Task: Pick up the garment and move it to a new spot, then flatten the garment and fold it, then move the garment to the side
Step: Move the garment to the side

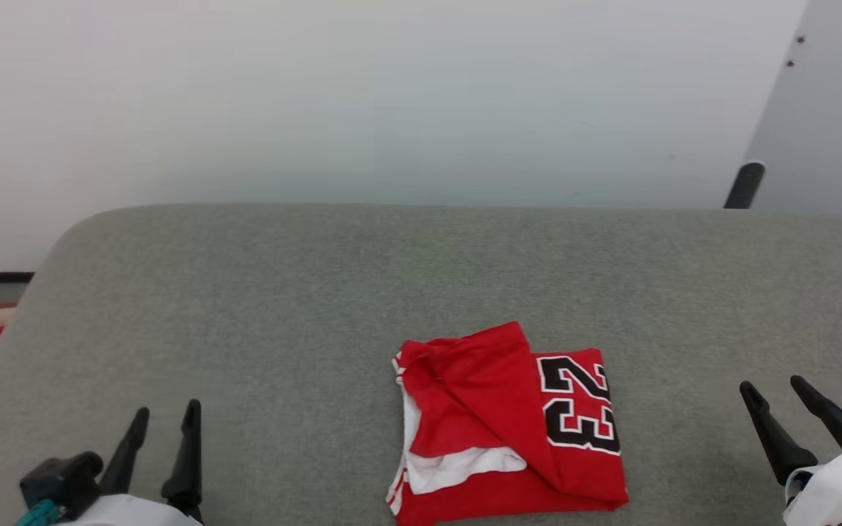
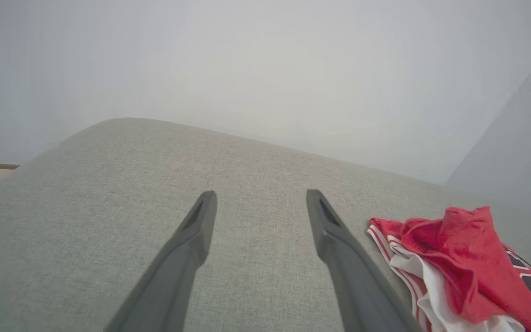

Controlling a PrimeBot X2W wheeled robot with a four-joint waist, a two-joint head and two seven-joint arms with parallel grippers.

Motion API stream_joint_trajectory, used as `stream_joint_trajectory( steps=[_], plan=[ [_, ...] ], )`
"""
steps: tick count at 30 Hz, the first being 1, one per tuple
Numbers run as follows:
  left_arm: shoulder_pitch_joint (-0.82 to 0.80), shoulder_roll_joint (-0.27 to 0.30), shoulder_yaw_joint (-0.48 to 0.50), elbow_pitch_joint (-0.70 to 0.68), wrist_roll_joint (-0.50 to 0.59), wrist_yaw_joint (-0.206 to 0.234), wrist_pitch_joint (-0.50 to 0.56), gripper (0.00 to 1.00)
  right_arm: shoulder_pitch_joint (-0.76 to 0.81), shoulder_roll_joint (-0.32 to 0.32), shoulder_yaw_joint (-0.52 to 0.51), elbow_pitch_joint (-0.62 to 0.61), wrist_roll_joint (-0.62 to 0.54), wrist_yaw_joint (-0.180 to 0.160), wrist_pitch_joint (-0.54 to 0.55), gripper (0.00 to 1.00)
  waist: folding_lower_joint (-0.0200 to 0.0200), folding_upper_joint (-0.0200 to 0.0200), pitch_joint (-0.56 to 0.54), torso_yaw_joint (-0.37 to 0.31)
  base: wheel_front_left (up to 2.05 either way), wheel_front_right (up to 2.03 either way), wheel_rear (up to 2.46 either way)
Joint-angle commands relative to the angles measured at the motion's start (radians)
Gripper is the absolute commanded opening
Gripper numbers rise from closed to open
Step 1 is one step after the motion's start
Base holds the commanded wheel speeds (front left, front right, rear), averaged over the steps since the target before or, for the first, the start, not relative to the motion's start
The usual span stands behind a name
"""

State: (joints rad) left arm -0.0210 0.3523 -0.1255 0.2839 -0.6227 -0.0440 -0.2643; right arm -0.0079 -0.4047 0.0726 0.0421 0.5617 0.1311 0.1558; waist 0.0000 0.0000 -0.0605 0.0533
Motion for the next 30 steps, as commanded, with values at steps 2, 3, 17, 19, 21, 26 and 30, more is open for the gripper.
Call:
stream_joint_trajectory(
  steps=[2,3,17,19,21,26,30],
  plan=[
    [0.002,-0.004,0.02,-0.016,0.019,0.007,0.001,1.0,0.006,0.005,0.006,0.005,0.01,-0.001,0.017,1.0,0.0,0.0,0.003,0.045,0.0,0.0,0.0],
    [0.009,-0.007,0.026,-0.021,0.024,0.007,0.001,1.0,0.004,0.008,0.009,0.008,0.012,-0.001,0.026,1.0,0.0,0.0,0.004,0.056,0.0,0.0,0.0],
    [0.041,-0.044,0.03,-0.062,0.062,0.01,0.001,1.0,-0.056,0.001,0.064,0.085,0.029,-0.001,0.155,1.0,0.0,0.0,0.05,0.194,0.0,0.0,0.0],
    [0.033,-0.051,0.025,-0.066,0.065,0.011,0.001,1.0,-0.072,-0.005,0.068,0.096,0.03,-0.001,0.17,1.0,0.0,0.0,0.07,0.209,0.0,0.0,0.0],
    [0.021,-0.06,0.02,-0.068,0.069,0.009,0.001,1.0,-0.079,-0.005,0.072,0.11,0.027,-0.001,0.191,1.0,0.0,0.0,0.088,0.222,0.0,0.0,0.0],
    [-0.003,-0.082,0.014,-0.067,0.078,0.002,0.001,1.0,-0.107,-0.003,0.067,0.145,0.026,-0.001,0.254,1.0,0.0,0.0,0.126,0.246,0.0,0.0,0.0],
    [-0.023,-0.099,0.008,-0.06,0.086,-0.008,0.001,1.0,-0.124,0.003,0.059,0.171,0.032,-0.001,0.304,1.0,0.0,0.0,0.154,0.262,0.0,0.0,0.0]
  ],
)
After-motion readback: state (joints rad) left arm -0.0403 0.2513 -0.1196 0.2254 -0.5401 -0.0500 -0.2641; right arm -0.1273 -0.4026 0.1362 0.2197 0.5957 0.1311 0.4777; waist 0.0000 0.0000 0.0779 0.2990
